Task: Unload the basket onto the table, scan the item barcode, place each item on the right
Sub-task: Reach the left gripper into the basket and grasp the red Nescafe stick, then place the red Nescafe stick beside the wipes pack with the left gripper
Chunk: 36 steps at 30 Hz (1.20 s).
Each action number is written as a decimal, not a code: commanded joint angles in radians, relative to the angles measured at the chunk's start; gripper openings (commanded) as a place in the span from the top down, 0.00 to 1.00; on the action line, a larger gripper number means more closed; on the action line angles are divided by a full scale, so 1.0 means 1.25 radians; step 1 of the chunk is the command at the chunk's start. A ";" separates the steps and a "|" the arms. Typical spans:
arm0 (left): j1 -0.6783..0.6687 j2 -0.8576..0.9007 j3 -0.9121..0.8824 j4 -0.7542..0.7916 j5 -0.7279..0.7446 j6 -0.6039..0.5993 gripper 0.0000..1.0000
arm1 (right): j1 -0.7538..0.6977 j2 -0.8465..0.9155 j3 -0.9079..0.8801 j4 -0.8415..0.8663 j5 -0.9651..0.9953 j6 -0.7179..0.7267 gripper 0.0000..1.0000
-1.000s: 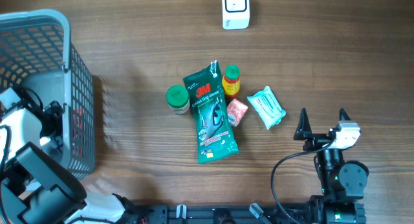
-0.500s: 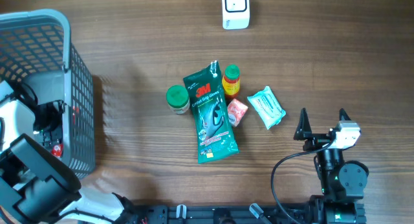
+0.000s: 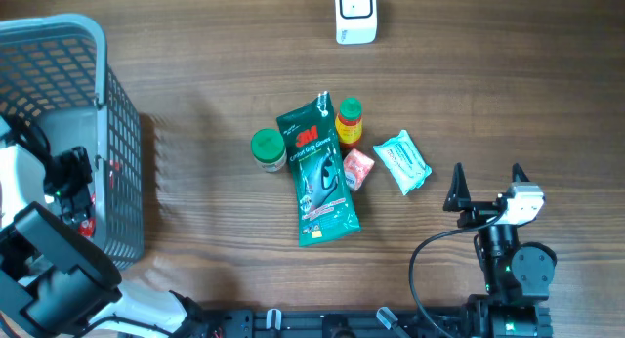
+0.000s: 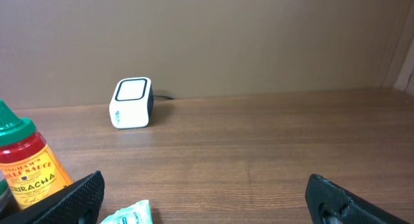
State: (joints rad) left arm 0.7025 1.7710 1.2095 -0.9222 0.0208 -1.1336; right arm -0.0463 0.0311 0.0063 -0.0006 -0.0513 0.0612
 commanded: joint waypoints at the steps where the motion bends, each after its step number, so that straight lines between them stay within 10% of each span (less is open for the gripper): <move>1: 0.003 0.008 -0.059 0.054 -0.042 -0.066 0.10 | 0.003 -0.002 -0.001 0.002 0.005 -0.007 0.01; 9: 0.003 0.008 -0.185 0.174 -0.044 -0.070 0.25 | 0.003 -0.002 -0.001 0.002 0.005 -0.007 0.00; 14: 0.003 0.007 -0.229 0.205 -0.060 -0.068 0.96 | 0.003 -0.002 -0.001 0.002 0.005 -0.007 0.01; 36: -0.060 -0.481 0.316 -0.217 0.160 0.093 0.96 | 0.003 -0.002 -0.001 0.002 0.005 -0.007 0.00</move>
State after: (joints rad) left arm 0.7074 1.2671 1.5909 -1.1751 0.1143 -1.0771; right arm -0.0463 0.0311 0.0063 -0.0006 -0.0513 0.0612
